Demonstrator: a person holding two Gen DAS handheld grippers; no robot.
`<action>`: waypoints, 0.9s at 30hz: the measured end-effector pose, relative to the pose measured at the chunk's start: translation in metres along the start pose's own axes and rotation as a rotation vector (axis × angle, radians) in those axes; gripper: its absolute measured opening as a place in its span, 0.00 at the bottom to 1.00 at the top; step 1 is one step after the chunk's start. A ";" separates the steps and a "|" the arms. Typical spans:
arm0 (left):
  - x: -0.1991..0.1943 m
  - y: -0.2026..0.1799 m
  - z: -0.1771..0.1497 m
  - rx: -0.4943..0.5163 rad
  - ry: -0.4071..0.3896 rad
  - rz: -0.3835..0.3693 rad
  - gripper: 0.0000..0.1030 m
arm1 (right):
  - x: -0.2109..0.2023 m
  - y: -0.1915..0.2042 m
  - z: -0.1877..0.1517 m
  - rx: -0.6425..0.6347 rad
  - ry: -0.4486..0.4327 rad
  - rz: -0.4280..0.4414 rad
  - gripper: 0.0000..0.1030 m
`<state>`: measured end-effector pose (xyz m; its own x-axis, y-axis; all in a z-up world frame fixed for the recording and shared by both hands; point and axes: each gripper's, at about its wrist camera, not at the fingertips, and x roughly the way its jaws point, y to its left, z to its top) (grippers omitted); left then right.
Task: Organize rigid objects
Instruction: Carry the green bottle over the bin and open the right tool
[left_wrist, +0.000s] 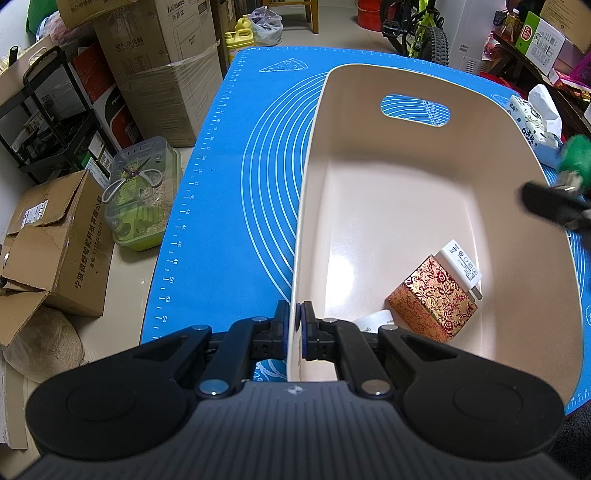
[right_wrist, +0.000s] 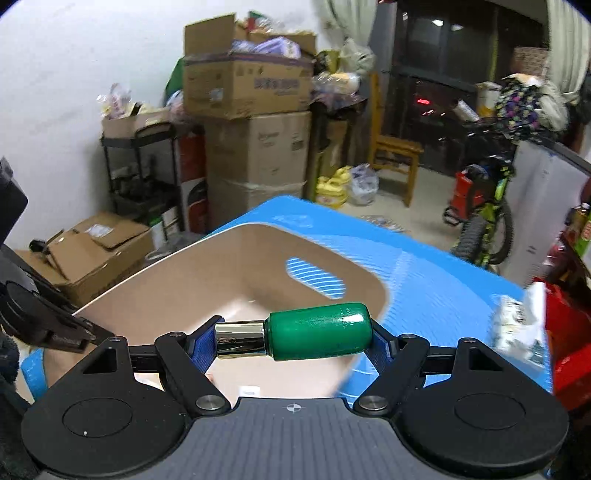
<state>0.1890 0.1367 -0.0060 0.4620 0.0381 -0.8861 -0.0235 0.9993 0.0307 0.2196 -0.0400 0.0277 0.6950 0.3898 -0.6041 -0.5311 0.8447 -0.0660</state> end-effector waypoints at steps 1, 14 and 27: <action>0.000 0.000 0.000 0.000 0.000 0.000 0.08 | 0.006 0.004 0.001 -0.004 0.017 0.008 0.77; 0.000 0.000 -0.001 0.001 0.001 0.001 0.08 | 0.069 0.039 -0.008 -0.025 0.229 0.031 0.77; 0.001 0.003 -0.001 0.001 0.001 0.002 0.08 | 0.066 0.042 -0.009 -0.038 0.272 0.056 0.84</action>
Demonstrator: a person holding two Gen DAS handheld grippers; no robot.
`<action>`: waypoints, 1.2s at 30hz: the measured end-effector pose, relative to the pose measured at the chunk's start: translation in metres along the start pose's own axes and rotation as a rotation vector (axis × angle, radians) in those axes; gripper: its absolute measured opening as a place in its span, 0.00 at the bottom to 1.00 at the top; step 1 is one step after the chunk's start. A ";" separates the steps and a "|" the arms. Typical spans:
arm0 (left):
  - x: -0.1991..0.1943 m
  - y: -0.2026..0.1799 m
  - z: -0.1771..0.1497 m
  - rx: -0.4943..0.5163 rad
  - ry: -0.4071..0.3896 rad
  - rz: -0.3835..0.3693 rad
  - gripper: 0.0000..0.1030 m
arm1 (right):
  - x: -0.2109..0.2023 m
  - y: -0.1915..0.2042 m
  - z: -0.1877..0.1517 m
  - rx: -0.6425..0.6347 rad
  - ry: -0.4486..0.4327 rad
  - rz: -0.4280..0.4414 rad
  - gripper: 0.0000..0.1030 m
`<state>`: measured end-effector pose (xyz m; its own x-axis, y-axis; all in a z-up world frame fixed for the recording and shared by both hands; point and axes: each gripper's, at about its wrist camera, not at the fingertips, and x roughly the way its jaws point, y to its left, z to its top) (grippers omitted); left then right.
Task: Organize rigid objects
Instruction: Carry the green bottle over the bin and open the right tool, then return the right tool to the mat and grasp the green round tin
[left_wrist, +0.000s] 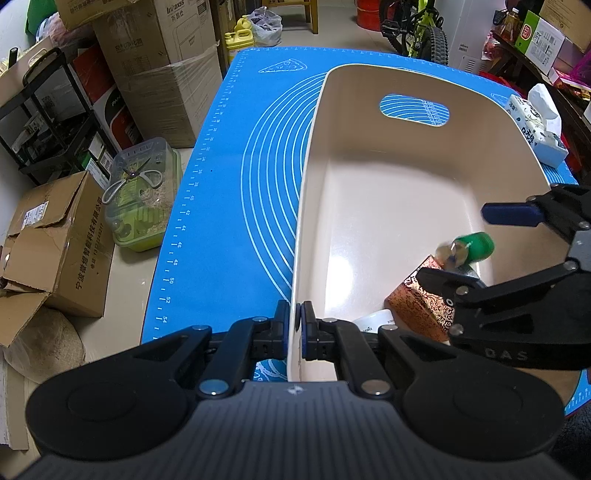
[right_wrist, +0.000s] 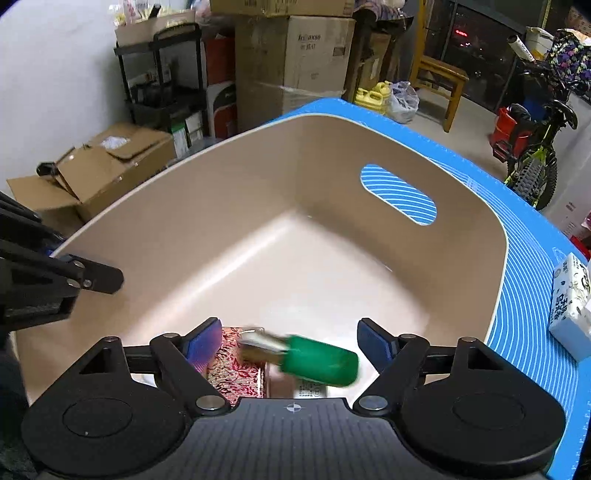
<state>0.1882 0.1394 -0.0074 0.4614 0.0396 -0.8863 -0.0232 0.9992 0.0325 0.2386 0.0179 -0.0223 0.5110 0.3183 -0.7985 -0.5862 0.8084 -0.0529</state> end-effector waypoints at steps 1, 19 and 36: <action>0.000 0.000 0.000 0.000 0.000 -0.001 0.08 | -0.003 -0.001 0.000 0.009 -0.010 0.000 0.86; 0.000 0.000 0.000 0.000 0.000 0.000 0.08 | -0.093 -0.085 -0.034 0.227 -0.209 -0.097 0.93; 0.000 -0.001 0.001 0.000 0.000 0.002 0.08 | -0.062 -0.136 -0.131 0.341 -0.050 -0.204 0.93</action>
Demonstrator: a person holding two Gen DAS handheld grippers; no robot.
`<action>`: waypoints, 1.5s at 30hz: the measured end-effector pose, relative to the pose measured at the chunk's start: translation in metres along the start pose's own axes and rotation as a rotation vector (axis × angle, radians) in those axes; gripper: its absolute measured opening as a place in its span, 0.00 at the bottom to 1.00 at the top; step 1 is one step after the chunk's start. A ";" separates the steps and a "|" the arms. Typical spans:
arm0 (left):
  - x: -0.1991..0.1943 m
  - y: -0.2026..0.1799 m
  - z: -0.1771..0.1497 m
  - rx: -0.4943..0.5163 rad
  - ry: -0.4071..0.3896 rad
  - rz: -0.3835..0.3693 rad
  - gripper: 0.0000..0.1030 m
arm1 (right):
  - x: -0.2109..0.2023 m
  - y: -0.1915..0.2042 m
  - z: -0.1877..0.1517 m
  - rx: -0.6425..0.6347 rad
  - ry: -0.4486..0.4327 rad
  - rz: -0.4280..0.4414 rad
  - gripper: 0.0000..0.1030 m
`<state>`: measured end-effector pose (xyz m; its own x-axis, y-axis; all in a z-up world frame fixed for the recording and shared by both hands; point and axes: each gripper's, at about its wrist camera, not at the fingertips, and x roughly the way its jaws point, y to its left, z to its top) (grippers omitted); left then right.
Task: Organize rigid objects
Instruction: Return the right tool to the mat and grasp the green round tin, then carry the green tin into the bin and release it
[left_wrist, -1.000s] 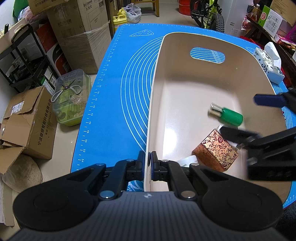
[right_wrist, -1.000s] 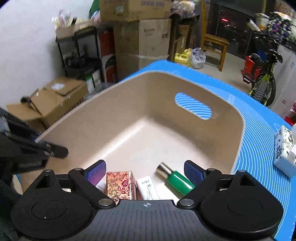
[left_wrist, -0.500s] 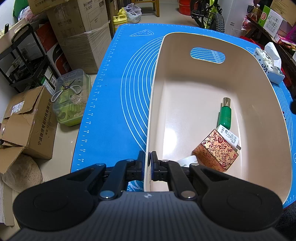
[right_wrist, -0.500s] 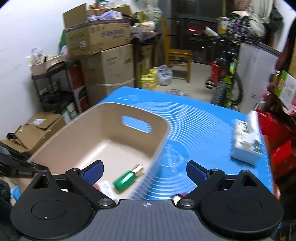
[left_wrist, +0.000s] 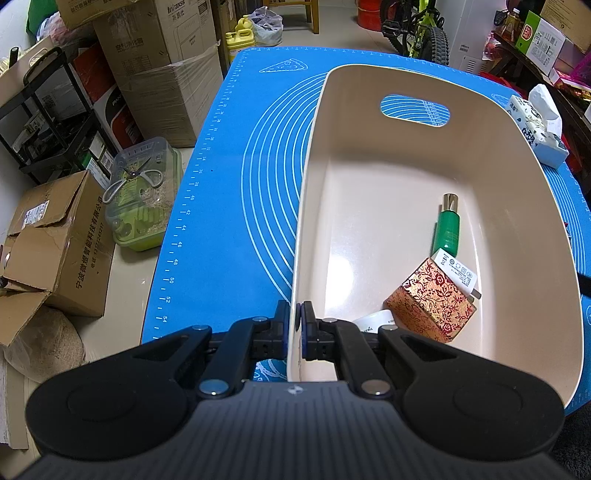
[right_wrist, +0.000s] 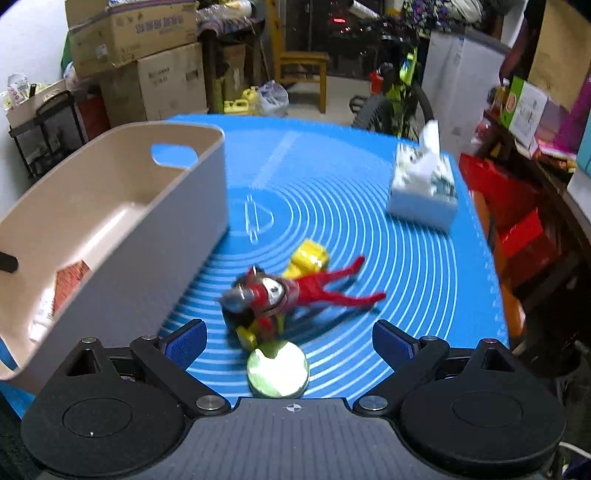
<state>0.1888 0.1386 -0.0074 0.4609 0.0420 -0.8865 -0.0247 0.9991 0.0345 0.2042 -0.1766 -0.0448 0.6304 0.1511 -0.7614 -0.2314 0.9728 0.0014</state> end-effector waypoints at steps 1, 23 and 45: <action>0.000 0.000 0.000 0.000 0.000 0.000 0.08 | 0.005 0.000 -0.003 0.003 0.006 0.004 0.93; 0.000 0.000 0.000 0.000 0.000 0.000 0.08 | 0.053 0.013 -0.022 -0.020 0.040 0.012 0.79; 0.000 0.000 0.000 0.000 0.000 0.001 0.08 | 0.017 0.009 -0.025 -0.053 -0.008 0.005 0.51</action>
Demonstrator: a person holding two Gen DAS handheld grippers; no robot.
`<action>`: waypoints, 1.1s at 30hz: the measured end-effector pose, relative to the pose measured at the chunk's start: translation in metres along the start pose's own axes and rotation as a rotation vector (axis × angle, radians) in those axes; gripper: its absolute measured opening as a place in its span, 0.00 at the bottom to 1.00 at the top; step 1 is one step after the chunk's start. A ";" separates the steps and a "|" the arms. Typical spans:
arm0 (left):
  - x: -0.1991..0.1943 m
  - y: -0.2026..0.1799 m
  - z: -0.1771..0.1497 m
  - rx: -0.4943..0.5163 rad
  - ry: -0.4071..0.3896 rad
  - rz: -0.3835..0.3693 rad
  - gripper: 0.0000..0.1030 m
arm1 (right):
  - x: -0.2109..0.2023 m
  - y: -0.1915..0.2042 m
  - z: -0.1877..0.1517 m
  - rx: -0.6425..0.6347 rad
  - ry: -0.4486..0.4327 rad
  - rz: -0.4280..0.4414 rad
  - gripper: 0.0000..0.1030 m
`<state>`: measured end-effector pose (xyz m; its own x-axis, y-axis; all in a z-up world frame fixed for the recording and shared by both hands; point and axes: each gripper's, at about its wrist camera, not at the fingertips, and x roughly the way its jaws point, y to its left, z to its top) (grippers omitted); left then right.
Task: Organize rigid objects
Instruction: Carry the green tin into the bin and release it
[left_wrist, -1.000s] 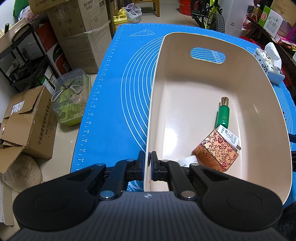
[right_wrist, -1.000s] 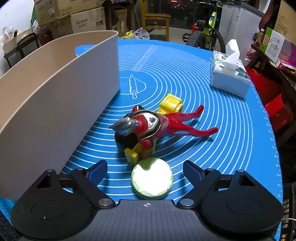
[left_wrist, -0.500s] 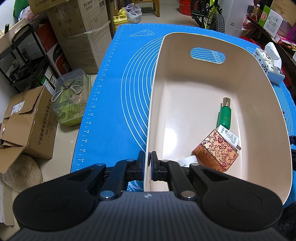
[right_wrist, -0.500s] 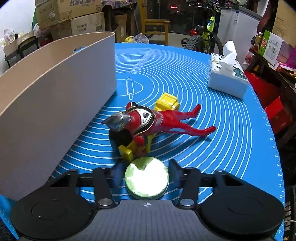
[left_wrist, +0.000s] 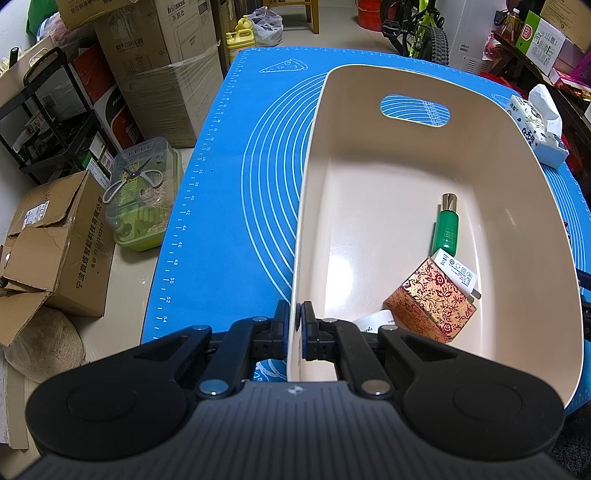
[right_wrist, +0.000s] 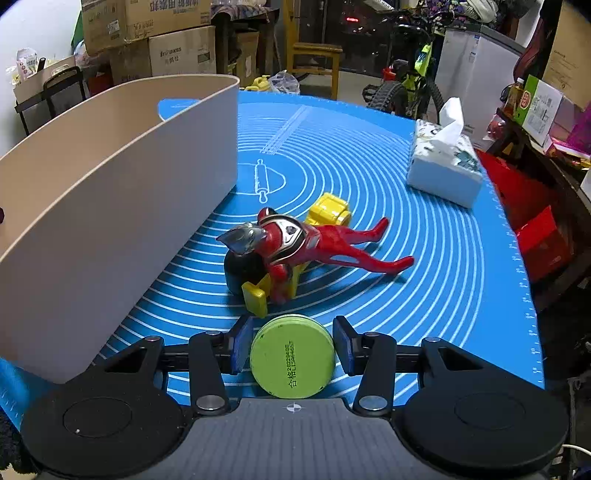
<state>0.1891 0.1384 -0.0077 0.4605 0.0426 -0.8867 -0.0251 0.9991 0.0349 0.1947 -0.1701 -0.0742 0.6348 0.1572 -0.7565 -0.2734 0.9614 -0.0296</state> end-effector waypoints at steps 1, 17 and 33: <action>0.000 0.000 0.000 0.000 0.000 0.000 0.08 | -0.002 -0.001 0.000 0.003 -0.005 0.000 0.51; 0.000 0.000 0.000 0.000 0.000 0.000 0.08 | -0.063 -0.001 0.030 0.025 -0.188 0.000 0.51; 0.000 0.000 0.000 0.000 0.000 0.001 0.08 | -0.072 0.063 0.095 -0.080 -0.318 0.118 0.51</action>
<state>0.1893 0.1385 -0.0080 0.4602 0.0431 -0.8868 -0.0250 0.9991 0.0356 0.2009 -0.0994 0.0406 0.7854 0.3409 -0.5166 -0.4064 0.9136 -0.0150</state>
